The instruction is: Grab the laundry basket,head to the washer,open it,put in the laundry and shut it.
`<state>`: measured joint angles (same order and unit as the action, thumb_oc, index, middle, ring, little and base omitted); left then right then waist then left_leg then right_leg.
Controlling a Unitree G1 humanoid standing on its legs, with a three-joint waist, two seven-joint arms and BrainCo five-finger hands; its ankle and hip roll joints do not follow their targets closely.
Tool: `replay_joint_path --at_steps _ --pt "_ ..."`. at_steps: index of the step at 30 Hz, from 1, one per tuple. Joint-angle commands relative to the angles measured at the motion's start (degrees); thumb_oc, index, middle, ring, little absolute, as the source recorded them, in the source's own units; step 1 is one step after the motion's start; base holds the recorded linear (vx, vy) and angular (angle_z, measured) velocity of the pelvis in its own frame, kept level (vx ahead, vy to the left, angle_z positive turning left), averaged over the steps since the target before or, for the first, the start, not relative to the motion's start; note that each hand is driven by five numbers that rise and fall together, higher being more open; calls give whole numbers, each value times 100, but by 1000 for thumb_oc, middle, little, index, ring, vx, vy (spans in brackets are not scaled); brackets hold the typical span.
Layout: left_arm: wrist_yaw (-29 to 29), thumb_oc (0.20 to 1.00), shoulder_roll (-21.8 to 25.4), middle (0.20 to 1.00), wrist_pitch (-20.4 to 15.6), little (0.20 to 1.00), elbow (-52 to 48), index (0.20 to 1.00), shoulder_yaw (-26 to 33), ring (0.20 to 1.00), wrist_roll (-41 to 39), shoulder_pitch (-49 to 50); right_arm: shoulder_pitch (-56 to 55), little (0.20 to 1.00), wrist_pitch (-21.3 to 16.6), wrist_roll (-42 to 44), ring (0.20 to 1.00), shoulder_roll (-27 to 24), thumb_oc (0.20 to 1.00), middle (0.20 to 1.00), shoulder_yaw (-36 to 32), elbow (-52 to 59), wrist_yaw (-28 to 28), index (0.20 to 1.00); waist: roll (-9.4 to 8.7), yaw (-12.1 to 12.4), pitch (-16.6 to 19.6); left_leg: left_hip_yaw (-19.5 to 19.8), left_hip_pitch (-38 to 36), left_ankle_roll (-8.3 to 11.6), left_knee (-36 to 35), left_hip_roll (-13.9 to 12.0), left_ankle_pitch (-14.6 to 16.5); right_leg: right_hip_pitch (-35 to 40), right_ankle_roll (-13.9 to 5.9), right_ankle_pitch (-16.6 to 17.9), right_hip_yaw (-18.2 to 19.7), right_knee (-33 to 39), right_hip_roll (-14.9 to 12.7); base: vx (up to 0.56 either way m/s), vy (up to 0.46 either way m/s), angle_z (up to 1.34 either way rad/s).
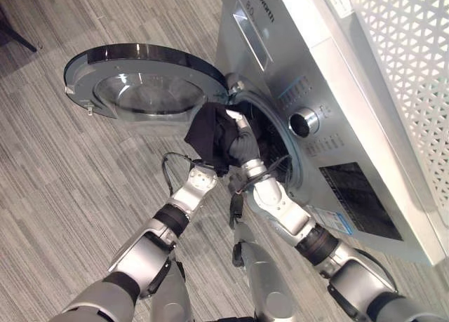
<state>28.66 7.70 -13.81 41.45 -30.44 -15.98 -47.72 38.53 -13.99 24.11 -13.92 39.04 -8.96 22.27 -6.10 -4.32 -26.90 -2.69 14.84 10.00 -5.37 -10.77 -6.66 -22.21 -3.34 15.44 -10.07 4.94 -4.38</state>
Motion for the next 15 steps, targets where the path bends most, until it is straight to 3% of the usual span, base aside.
replay_joint_path --at_steps 1,3,4,5,10,15 --pt "2 200 -864 200 -543 200 -445 200 -341 200 -168 -566 435 200 -313 364 200 787 200 200 497 653 -267 200 -203 -60 -21 -281 226 30 153 -165 230 -22 -538 -983 227 -414 -645 2 -11 7" --pt "0 200 -837 200 -515 200 -441 200 -347 200 -162 -499 452 200 -298 386 200 748 200 200 535 658 -317 200 -225 -47 -44 -291 227 29 168 -165 238 -22 -540 -980 227 -416 -645 1 -5 3" --pt "37 200 -822 200 -466 200 -393 200 -331 200 -147 -420 443 937 -230 405 937 659 937 937 583 680 -390 937 -260 -32 -82 -296 223 29 197 -162 254 -18 -539 -986 227 -431 -642 0 0 0" --pt "37 200 -823 200 -465 200 -394 200 -331 200 -146 -419 442 1000 -230 405 1000 659 1000 1000 583 681 -390 1000 -260 -32 -82 -296 223 29 198 -162 255 -17 -539 -987 227 -432 -642 5 -32 0" --pt "78 200 -698 200 -448 200 -288 200 -197 200 -136 -295 250 1000 -117 256 1000 309 1000 1000 607 631 -567 1000 -299 -33 -163 -318 172 14 178 -156 273 -5 -539 -991 222 -454 -640 0 0 0" --pt "128 200 -493 200 -504 200 -328 200 -23 200 -13 -260 -262 1000 -320 607 1000 38 1000 1000 417 575 -911 1000 -299 -64 -203 -350 105 7 118 -163 266 -13 -560 -989 214 -481 -640 0 0 0"
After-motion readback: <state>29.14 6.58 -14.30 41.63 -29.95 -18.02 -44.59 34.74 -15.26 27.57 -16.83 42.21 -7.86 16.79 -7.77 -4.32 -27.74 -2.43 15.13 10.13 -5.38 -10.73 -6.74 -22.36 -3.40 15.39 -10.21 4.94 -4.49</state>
